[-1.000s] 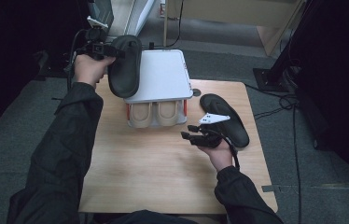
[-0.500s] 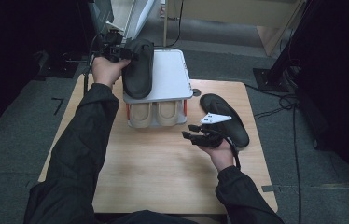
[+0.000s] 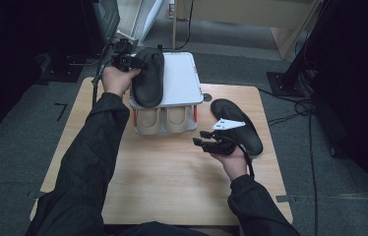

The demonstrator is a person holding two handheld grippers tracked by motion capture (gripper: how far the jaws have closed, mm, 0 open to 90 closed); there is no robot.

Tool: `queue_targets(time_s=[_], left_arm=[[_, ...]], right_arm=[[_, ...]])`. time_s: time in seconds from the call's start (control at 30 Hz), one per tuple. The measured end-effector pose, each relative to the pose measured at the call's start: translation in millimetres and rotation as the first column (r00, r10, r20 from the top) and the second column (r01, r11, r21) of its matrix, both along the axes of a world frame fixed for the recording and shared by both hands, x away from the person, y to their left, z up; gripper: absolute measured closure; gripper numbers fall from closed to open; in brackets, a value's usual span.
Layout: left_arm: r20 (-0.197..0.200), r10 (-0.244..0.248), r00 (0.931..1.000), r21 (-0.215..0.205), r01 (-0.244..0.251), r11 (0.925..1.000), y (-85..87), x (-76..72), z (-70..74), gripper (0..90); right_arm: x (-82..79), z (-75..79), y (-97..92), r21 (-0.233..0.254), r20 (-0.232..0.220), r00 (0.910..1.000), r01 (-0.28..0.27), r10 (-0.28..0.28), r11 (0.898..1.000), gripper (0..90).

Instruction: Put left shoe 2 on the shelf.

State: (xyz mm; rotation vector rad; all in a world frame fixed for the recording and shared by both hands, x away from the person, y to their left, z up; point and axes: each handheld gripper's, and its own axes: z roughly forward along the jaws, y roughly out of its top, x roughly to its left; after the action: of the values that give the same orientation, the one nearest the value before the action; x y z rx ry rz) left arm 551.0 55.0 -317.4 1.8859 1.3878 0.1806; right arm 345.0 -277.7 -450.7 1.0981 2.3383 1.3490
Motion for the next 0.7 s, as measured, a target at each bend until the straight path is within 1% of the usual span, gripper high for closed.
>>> queue_targets(time_s=[0.07,0.17,0.23,0.27,0.3,0.37,0.43,0.53,0.6,0.63,0.67,0.7], left_arm=[[-0.001,0.001,1.0,-0.003,-0.001,1.0,0.3,-0.1,0.2,68.4],[-0.001,-0.01,0.9999,0.015,0.01,0.9998,0.0,0.1,0.6,67.9],[-0.004,-0.02,0.9998,0.016,0.02,0.9997,0.1,0.6,0.0,67.4],[-0.012,-0.023,0.9997,0.011,0.023,0.9997,0.4,1.1,-0.2,67.2],[-0.01,-0.025,0.9996,0.014,0.026,0.9996,0.8,1.4,-0.2,66.8],[-0.006,-0.032,0.9995,0.033,0.032,0.9989,0.7,1.4,1.2,63.8],[-0.002,-0.036,0.9993,0.035,0.036,0.9987,1.5,0.6,3.2,61.3],[0.007,-0.053,0.9986,0.032,0.053,0.9981,4.6,-1.0,5.6,54.3],[0.011,-0.086,0.9963,0.018,0.086,0.9962,5.7,-3.0,5.7,50.3],[0.014,-0.091,0.9957,0.024,0.091,0.9956,6.1,-4.7,5.9,49.6],[0.024,-0.092,0.9955,0.033,0.091,0.9953,6.8,-6.3,6.6,48.7],[0.037,-0.094,0.9949,0.029,0.093,0.9952,8.4,-8.9,7.7,47.9]], right_arm=[[0.2,-0.1,-0.1,0.001,-0.004,1.0,-0.001,0.001,1.0,54.2],[0.5,-0.2,-0.3,0.0,-0.007,1.0,0.0,0.0,1.0,54.2],[0.5,-0.1,-0.4,0.0,-0.007,1.0,0.001,-0.001,1.0,54.2],[0.4,0.0,-0.4,0.0,-0.007,1.0,0.002,-0.002,1.0,54.2],[0.4,0.1,-0.5,0.001,-0.007,1.0,0.002,-0.002,1.0,54.1],[0.4,0.3,-0.8,0.002,-0.007,1.0,0.001,-0.001,1.0,53.9],[0.7,0.3,-1.3,0.001,-0.008,0.9999,0.006,-0.006,1.0,53.6],[1.1,0.3,-2.6,0.006,-0.007,1.0,0.006,-0.006,1.0,53.5],[1.3,0.7,-3.9,0.005,-0.005,0.9999,0.009,-0.009,1.0,53.7],[1.6,1.0,-4.8,0.011,-0.008,0.9999,0.011,-0.011,1.0,54.7],[1.9,1.2,-5.9,0.018,-0.017,0.9998,0.01,-0.01,1.0,55.1],[2.4,1.4,-7.1,0.018,-0.016,0.9998,0.011,-0.011,1.0,55.1]])
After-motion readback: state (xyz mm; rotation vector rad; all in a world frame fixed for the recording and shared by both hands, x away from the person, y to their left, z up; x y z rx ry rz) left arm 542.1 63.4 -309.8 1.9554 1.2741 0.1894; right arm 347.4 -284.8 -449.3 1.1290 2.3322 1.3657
